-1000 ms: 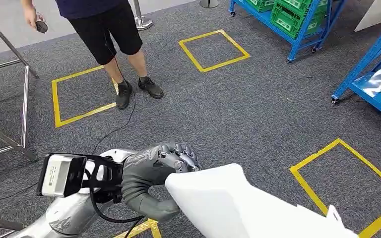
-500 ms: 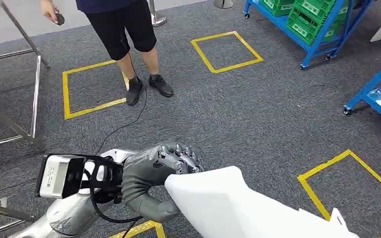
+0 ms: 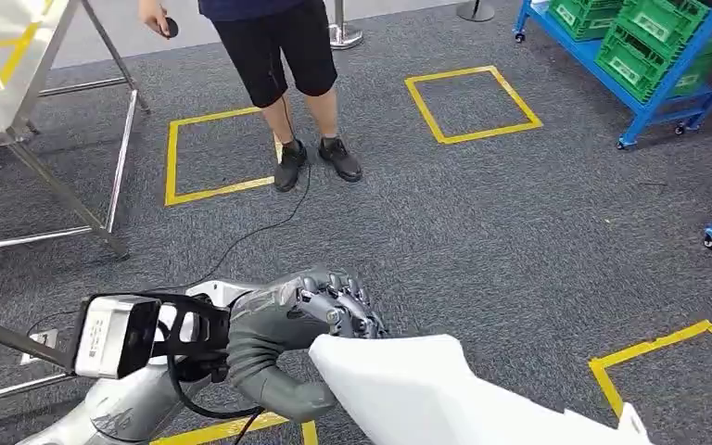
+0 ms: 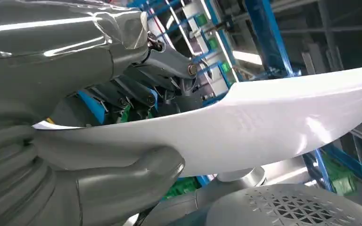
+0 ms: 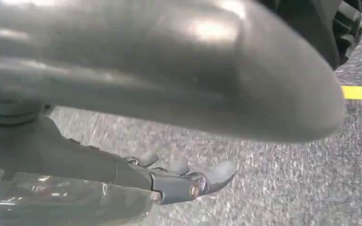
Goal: Take the parts from the cabinet and place them on the table.
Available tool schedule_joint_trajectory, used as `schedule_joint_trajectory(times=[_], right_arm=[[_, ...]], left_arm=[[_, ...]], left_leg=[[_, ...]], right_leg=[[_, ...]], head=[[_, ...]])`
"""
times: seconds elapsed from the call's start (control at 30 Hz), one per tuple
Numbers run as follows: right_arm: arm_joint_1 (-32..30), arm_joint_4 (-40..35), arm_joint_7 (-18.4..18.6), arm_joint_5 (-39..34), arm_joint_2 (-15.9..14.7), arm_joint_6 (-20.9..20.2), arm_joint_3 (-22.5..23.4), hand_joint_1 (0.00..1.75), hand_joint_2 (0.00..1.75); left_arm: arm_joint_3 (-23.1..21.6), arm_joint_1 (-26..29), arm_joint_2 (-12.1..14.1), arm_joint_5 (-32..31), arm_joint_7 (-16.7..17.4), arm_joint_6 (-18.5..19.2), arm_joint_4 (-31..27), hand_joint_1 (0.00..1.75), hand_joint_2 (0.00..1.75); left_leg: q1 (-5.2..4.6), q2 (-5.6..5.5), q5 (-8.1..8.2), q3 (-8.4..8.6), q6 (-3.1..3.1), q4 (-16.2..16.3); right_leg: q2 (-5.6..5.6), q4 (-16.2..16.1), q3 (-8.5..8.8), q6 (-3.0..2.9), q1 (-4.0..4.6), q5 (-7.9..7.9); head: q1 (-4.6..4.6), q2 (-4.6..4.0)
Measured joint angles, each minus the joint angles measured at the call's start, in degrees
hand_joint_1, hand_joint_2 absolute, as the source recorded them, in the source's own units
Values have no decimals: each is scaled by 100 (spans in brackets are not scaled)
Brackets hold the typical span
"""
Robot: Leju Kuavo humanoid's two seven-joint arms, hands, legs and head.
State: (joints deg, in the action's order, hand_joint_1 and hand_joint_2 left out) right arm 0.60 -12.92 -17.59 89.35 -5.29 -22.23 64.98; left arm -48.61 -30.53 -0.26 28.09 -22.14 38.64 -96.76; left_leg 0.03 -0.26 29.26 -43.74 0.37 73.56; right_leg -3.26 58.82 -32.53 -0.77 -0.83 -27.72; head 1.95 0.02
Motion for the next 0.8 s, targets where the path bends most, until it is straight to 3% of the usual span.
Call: schedule_joint_trajectory(times=[0.03,0.07,0.1,0.13,0.23,0.27,0.3,0.33,0.37,0.4,0.43,0.47,0.53,0.57,0.6,0.63,0.67,0.73,0.77,0.8], right_arm=[[14,2,0,11,0,22,-61,0,0],[22,11,-4,15,2,39,-102,0,0],[22,15,-15,15,4,39,-125,0,0],[19,35,-28,20,11,39,-160,0,0],[33,61,-35,33,18,39,-236,0,0],[46,66,-42,33,24,39,-260,0,0],[50,72,-46,35,22,46,-277,0,0],[41,87,-48,33,15,50,-284,0,0],[25,96,-48,35,0,61,-286,0,0],[7,96,-48,33,-20,72,-293,0,0],[4,103,-48,33,-33,72,-299,0,0],[7,105,-48,35,-39,74,-312,0,0],[23,114,-48,33,-39,98,-332,0,0],[25,118,-48,30,-42,107,-336,0,0],[25,142,-48,24,-33,116,-339,0,0],[35,171,-48,17,-17,131,-339,0,0],[63,173,-48,9,-42,142,-339,0,0],[99,177,-42,-24,-39,155,-341,0,0],[104,181,-37,-50,-26,157,-341,0,0],[108,181,-17,-86,-39,170,-339,0,0]], left_arm=[[2,-3,0,-4,-13,-9,0,154,175],[7,-12,-2,-7,-20,-9,0,154,175],[9,-26,-7,-7,-28,-9,0,154,175],[11,-28,-11,-7,-37,-9,0,154,175],[13,-44,-2,-15,-46,-9,0,154,175],[22,-29,-2,-15,-46,-9,-7,154,175],[26,-45,4,-9,-50,-6,-4,154,175],[20,-63,-20,-18,-52,-9,0,154,175],[13,-57,-22,-20,-53,-7,4,154,175],[7,-41,-22,-41,-52,-6,15,154,175],[7,-22,-17,-50,-52,-6,26,154,175],[7,-14,-15,-52,-52,-6,33,154,175],[7,-14,-15,-70,-57,7,42,154,175],[9,-15,-15,-92,-65,9,42,154,175],[9,-14,-15,-107,-70,11,44,154,175],[13,-13,-13,-109,-85,13,46,154,175],[13,-10,-18,-118,-87,22,46,154,175],[28,-9,0,-114,-105,26,48,154,175],[33,-6,7,-116,-107,28,48,154,175],[39,-9,13,-118,-111,37,46,154,175]], left_leg=[[-17,47,-266,279,48,-545],[-68,206,-470,573,112,-1082],[-159,525,-478,779,182,-1477],[-182,533,-454,787,194,-1494],[-224,308,-463,775,249,-1555],[-124,214,-563,933,285,-1709],[-137,152,-585,981,286,-1783],[-131,96,-600,991,307,-1783],[-121,17,-606,991,318,-1781],[-121,-84,-603,990,319,-1780],[-117,-181,-602,988,317,-1776],[-107,-275,-598,991,310,-1772],[-55,-452,-565,994,254,-1720],[-23,-540,-523,986,194,-1648],[3,-613,-465,934,113,-1544],[-34,-682,-411,872,60,-1454],[-20,-702,-407,845,48,-1459],[17,-763,-414,838,35,-1470],[39,-769,-396,834,18,-1446],[8,-453,-323,764,-3,-1313]], right_leg=[[-59,-1,18,-2,11,-14],[-110,-4,39,0,17,-28],[-166,-9,63,11,21,-46],[-214,-17,62,35,59,-61],[-426,-67,116,100,23,-87],[-357,-47,92,123,20,-122],[-71,83,73,123,-2,-173],[126,413,-83,91,-2,-329],[240,853,-310,75,-11,-490],[279,1343,-587,79,-27,-644],[291,1652,-790,115,-43,-696],[293,1664,-847,169,-67,-642],[313,992,-596,353,-135,-269],[405,444,-350,459,-191,-23],[658,115,-221,531,-268,84],[662,108,-178,416,-207,69],[585,143,-200,292,-181,65],[518,150,-205,204,-144,64],[455,138,-190,159,-179,66],[408,131,-163,120,-150,60]], head=[[0,0],[0,0],[-2,0],[-15,0],[0,0],[-7,0],[-22,0],[-4,0],[-46,0],[-48,0],[-50,0],[-52,0],[-52,0],[-52,0],[-77,0],[-123,0],[-109,0],[-109,0],[-105,0],[-98,0]])
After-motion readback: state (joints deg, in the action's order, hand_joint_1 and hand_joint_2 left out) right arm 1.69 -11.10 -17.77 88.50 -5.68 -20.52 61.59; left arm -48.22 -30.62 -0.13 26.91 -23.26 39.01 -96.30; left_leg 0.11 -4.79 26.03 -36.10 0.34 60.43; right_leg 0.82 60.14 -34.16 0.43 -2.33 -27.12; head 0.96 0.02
